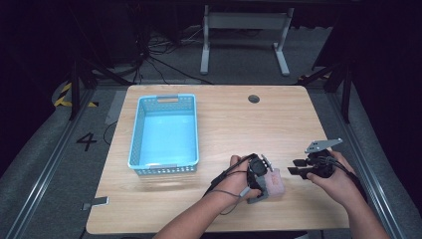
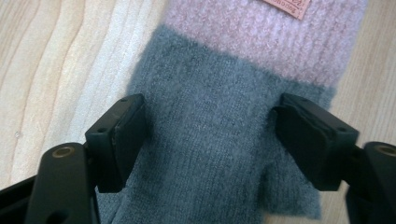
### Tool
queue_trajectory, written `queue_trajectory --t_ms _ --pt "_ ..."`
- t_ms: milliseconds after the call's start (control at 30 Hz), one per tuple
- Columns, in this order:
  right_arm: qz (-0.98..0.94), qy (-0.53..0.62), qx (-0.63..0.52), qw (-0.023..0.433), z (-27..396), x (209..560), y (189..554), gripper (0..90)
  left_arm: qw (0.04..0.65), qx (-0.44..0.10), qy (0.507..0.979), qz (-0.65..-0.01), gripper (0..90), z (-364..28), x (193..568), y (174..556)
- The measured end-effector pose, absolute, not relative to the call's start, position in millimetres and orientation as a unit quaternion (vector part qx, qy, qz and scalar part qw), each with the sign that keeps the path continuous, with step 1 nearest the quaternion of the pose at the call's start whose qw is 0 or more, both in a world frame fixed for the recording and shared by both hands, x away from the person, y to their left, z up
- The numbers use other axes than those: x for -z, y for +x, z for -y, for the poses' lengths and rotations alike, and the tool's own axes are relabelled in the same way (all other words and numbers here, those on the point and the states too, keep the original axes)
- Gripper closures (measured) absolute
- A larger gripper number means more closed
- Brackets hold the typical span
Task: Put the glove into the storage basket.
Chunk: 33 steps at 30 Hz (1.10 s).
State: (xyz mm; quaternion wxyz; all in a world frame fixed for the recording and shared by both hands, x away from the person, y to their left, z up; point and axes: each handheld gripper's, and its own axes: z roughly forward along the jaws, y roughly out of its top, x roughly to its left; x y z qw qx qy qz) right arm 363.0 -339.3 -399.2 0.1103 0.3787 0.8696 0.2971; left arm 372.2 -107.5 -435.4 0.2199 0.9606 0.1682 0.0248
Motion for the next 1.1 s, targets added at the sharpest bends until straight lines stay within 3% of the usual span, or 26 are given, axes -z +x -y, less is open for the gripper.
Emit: queue_trajectory --t_ms 167,267,400,667,1100 --pt "-0.867 0.383 -0.3 0.11 342 398 363 59.4 0.217 -0.025 0.962 -0.163 36.0 107 434 370" --pt "-0.866 0.385 -0.3 0.11 343 397 363 59.5 0.215 -0.025 0.965 -0.148 51.3 109 432 366" --pt "-0.866 0.383 -0.304 0.107 341 397 363 59.5 0.214 -0.022 0.966 -0.141 63.8 109 431 365" --pt "-0.865 0.382 -0.309 0.107 344 396 367 59.6 0.222 -0.012 0.965 -0.142 72.0 106 427 366" --pt "-0.867 0.375 -0.313 0.103 339 395 380 59.6 0.254 -0.032 0.955 -0.15 73.2 71 390 370"
